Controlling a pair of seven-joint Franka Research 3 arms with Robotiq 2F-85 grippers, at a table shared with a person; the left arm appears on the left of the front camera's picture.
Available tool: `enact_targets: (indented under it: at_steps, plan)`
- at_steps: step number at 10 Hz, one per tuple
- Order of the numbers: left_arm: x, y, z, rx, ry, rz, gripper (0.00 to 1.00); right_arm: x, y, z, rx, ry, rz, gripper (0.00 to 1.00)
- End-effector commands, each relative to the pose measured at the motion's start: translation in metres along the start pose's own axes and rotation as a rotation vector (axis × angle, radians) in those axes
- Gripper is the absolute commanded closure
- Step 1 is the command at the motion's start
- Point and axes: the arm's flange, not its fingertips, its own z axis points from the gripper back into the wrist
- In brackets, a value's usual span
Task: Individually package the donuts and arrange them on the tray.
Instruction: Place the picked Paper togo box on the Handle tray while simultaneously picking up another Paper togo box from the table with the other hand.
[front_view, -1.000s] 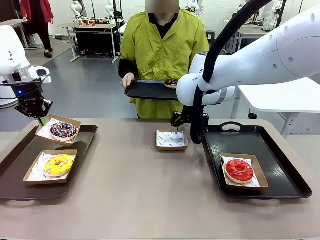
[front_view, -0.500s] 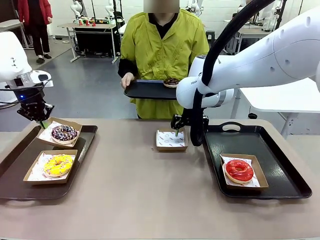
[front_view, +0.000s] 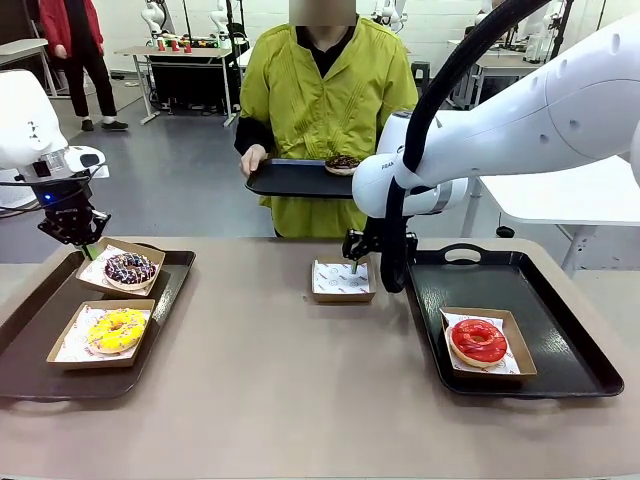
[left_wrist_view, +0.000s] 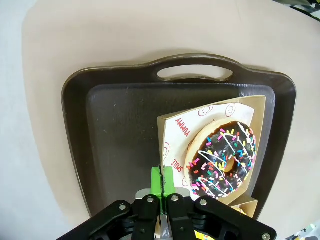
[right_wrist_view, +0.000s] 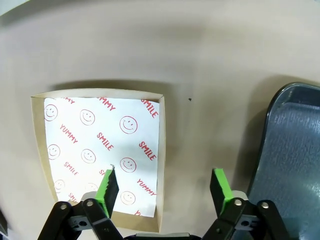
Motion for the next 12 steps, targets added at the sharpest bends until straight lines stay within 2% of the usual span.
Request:
enact_targets:
  at_steps: [1, 2, 3, 4, 6, 7, 8, 9, 10, 12]
  plan:
    - [0.0034, 0.0041, 0.0027, -0.008, -0.008, -0.021, 0.99, 0.0036, 0.0037, -0.0059, -0.049, -0.016, -0.017, 0.31]
    - [0.0033, 0.0047, 0.0014, 0.0, -0.001, -0.019, 0.57, 0.0033, 0.0029, -0.0068, -0.049, -0.01, -0.019, 0.64]
    - [0.0034, 0.0046, 0.0011, -0.002, 0.001, -0.019, 0.44, 0.0033, 0.0028, -0.0073, -0.045, -0.008, -0.024, 0.88]
    - [0.0032, 0.0047, 0.0004, 0.001, 0.004, -0.023, 0.01, 0.0036, 0.0029, -0.0078, -0.043, -0.008, -0.03, 1.0]
    - [0.0031, 0.005, -0.0005, 0.005, 0.012, -0.025, 0.0, 0.004, 0.0017, -0.0093, -0.04, -0.003, -0.039, 1.0]
    - [0.0028, 0.0051, -0.001, 0.005, 0.013, -0.025, 0.0, 0.0038, 0.0007, -0.0099, -0.04, 0.002, -0.042, 0.95]
    - [0.0026, 0.0054, -0.0004, 0.004, 0.013, -0.025, 0.13, 0.004, 0.0008, -0.0097, -0.039, 0.003, -0.044, 1.0]
    - [0.0022, 0.0053, 0.0, 0.003, 0.012, -0.025, 0.04, 0.0042, 0.0007, -0.0098, -0.039, 0.003, -0.045, 1.0]
    - [0.0021, 0.0052, 0.0, 0.001, 0.013, -0.026, 0.0, 0.0044, 0.0007, -0.01, -0.039, 0.002, -0.047, 1.0]
    - [0.0014, 0.0056, 0.0009, -0.002, 0.014, -0.027, 0.0, 0.0043, 0.0011, -0.01, -0.038, 0.0, -0.052, 1.0]
